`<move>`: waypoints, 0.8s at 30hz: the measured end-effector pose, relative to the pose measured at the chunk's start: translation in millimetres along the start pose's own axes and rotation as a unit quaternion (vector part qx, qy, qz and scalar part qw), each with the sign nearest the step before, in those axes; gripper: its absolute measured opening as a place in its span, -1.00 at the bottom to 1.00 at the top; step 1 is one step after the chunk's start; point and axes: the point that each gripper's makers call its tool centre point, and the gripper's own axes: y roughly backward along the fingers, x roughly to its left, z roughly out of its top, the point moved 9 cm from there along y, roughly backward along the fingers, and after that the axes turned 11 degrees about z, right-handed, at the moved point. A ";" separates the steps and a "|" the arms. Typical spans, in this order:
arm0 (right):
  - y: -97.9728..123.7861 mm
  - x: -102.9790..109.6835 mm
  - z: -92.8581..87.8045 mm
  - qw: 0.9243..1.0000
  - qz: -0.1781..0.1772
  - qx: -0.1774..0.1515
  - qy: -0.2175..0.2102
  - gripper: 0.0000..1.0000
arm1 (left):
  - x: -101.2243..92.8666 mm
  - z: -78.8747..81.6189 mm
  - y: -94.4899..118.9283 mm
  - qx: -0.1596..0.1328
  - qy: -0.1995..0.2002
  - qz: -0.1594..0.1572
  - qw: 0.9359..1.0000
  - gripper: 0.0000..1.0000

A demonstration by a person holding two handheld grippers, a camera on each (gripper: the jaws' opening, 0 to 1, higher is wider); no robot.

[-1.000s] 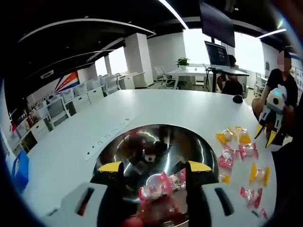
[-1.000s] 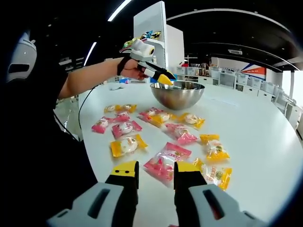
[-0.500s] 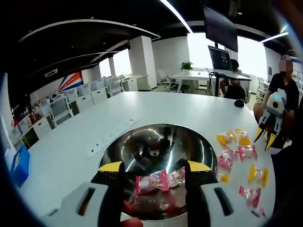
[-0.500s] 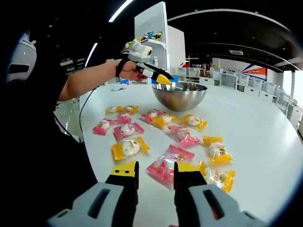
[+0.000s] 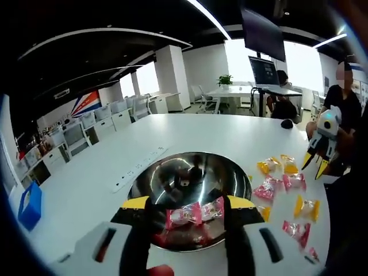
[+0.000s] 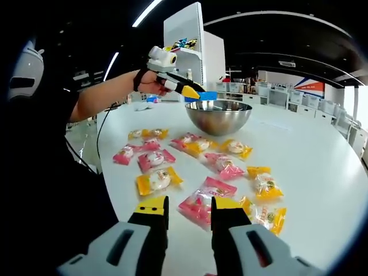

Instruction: Pick up the marshmallows scattered on the table and place them into the bowl on the table

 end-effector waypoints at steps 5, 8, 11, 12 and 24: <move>1.5 -0.6 1.4 1.000 -0.003 0.001 0.002 -0.41 | -0.7 -2.6 13.9 -0.005 0.003 0.004 1.000 0.02; 0.9 -1.1 2.7 1.000 -0.003 0.000 0.002 -0.41 | -4.1 -3.0 26.6 -0.013 0.004 0.005 1.000 0.02; -1.2 -0.3 4.4 1.000 0.000 0.001 0.005 -0.41 | -6.5 -3.4 39.6 -0.021 0.002 0.004 1.000 0.02; -1.9 0.0 5.0 1.000 0.002 0.001 0.006 -0.41 | -7.2 -3.9 43.6 -0.023 0.002 0.004 1.000 0.02; -6.8 1.3 7.2 1.000 0.006 0.003 0.008 -0.41 | -8.9 -18.4 81.7 -0.037 -0.001 0.016 0.999 0.03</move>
